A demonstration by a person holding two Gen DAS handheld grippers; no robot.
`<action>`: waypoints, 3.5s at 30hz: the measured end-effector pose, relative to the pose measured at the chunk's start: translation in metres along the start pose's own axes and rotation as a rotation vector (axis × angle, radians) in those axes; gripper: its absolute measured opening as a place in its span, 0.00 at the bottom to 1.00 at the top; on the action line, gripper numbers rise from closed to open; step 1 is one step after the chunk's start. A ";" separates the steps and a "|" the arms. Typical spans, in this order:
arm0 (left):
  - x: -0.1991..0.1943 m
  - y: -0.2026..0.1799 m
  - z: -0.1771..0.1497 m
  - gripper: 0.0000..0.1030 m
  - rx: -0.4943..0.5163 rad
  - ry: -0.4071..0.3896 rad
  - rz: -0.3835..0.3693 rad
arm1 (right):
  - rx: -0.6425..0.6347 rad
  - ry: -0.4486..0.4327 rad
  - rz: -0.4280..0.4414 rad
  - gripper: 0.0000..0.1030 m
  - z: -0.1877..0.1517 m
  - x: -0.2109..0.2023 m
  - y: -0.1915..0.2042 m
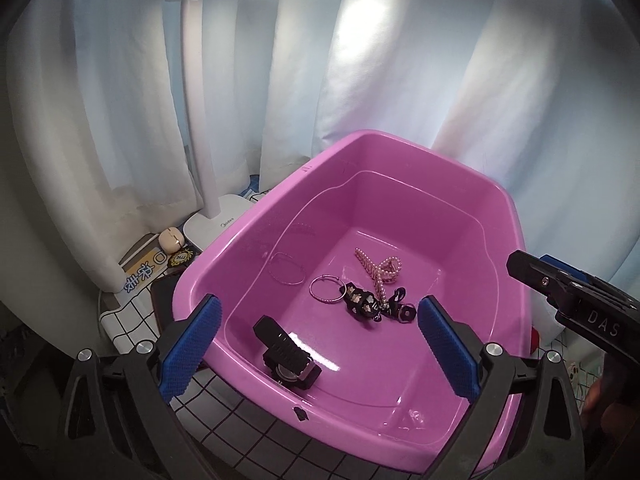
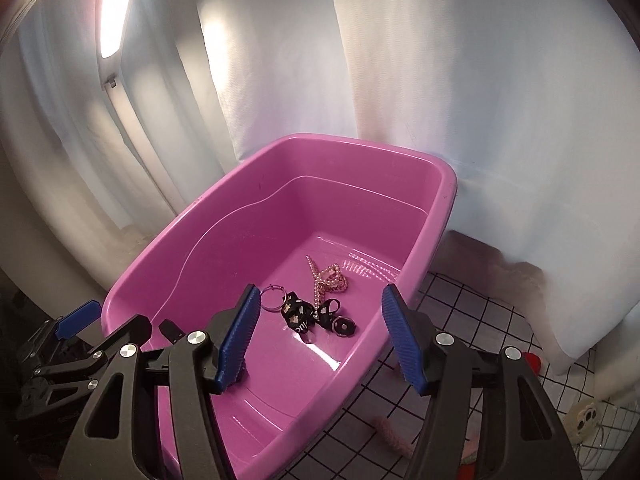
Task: Organize jewelry
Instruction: 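Move both open tools back over the table, then move the left tool to the black hair clip while the right tool approaches the silver ring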
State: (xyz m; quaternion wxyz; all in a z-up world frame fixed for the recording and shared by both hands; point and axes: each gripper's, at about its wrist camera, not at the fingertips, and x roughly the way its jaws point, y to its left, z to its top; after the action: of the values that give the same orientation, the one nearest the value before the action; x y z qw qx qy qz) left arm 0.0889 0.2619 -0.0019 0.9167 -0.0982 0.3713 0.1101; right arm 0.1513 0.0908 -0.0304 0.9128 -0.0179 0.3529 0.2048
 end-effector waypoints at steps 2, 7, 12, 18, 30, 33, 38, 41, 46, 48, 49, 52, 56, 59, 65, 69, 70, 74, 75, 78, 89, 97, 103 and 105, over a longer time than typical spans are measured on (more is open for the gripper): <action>-0.007 -0.008 -0.004 0.94 0.008 -0.006 -0.013 | 0.018 -0.018 -0.005 0.59 -0.008 -0.015 -0.008; -0.028 -0.036 -0.015 0.94 0.036 -0.017 -0.067 | 0.058 -0.061 -0.040 0.59 -0.038 -0.061 -0.036; -0.047 -0.073 -0.034 0.94 0.071 -0.025 -0.137 | 0.128 -0.074 -0.121 0.60 -0.084 -0.111 -0.083; -0.062 -0.122 -0.062 0.94 0.149 -0.011 -0.219 | 0.250 -0.041 -0.271 0.61 -0.155 -0.165 -0.156; -0.027 -0.203 -0.128 0.94 0.275 0.095 -0.258 | 0.437 0.031 -0.411 0.63 -0.250 -0.208 -0.261; -0.010 -0.214 -0.140 0.94 0.298 0.112 -0.248 | 0.455 0.058 -0.418 0.64 -0.261 -0.197 -0.277; 0.021 -0.228 -0.158 0.94 0.317 0.153 -0.209 | 0.468 0.104 -0.411 0.64 -0.275 -0.172 -0.296; 0.031 -0.233 -0.170 0.94 0.323 0.179 -0.195 | 0.469 0.125 -0.404 0.64 -0.281 -0.159 -0.305; 0.034 -0.246 -0.188 0.94 0.340 0.196 -0.193 | 0.443 0.152 -0.391 0.64 -0.288 -0.141 -0.317; 0.032 -0.253 -0.196 0.94 0.323 0.213 -0.212 | 0.413 0.158 -0.387 0.64 -0.288 -0.134 -0.322; 0.030 -0.257 -0.202 0.94 0.312 0.227 -0.225 | 0.393 0.160 -0.385 0.64 -0.288 -0.130 -0.324; 0.025 -0.274 -0.224 0.94 0.309 0.258 -0.248 | 0.353 0.165 -0.353 0.68 -0.285 -0.120 -0.333; 0.017 -0.301 -0.252 0.94 0.339 0.271 -0.260 | 0.348 0.184 -0.312 0.68 -0.282 -0.105 -0.352; 0.015 -0.318 -0.268 0.94 0.354 0.283 -0.263 | 0.306 0.196 -0.299 0.68 -0.278 -0.097 -0.361; 0.016 -0.341 -0.286 0.94 0.339 0.287 -0.244 | 0.215 0.213 -0.260 0.68 -0.277 -0.087 -0.366; 0.018 -0.352 -0.298 0.94 0.334 0.289 -0.223 | 0.167 0.214 -0.245 0.71 -0.279 -0.083 -0.366; 0.019 -0.354 -0.301 0.94 0.334 0.291 -0.218 | 0.158 0.211 -0.241 0.72 -0.279 -0.083 -0.366; 0.023 -0.365 -0.309 0.94 0.336 0.289 -0.208 | 0.113 0.208 -0.233 0.74 -0.277 -0.081 -0.367; 0.023 -0.368 -0.311 0.94 0.342 0.286 -0.201 | 0.099 0.208 -0.234 0.76 -0.276 -0.079 -0.367; 0.026 -0.375 -0.317 0.94 0.356 0.275 -0.170 | 0.056 0.210 -0.244 0.77 -0.274 -0.074 -0.365; 0.026 -0.392 -0.324 0.95 0.331 0.208 -0.134 | -0.003 0.195 -0.268 0.89 -0.266 -0.055 -0.367; 0.022 -0.397 -0.328 0.95 0.285 0.193 -0.086 | -0.026 0.191 -0.258 0.92 -0.257 -0.043 -0.368; 0.023 -0.397 -0.327 0.93 0.298 0.204 -0.104 | -0.018 0.195 -0.256 0.91 -0.258 -0.042 -0.365; 0.023 -0.398 -0.327 0.92 0.301 0.206 -0.108 | -0.019 0.195 -0.254 0.90 -0.258 -0.043 -0.365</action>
State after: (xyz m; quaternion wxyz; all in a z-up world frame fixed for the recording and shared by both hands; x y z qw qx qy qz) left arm -0.0012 -0.2013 -0.2093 0.8828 0.0097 0.4695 -0.0066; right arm 0.0993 -0.3042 -0.2370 0.8926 -0.0909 0.4327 0.0885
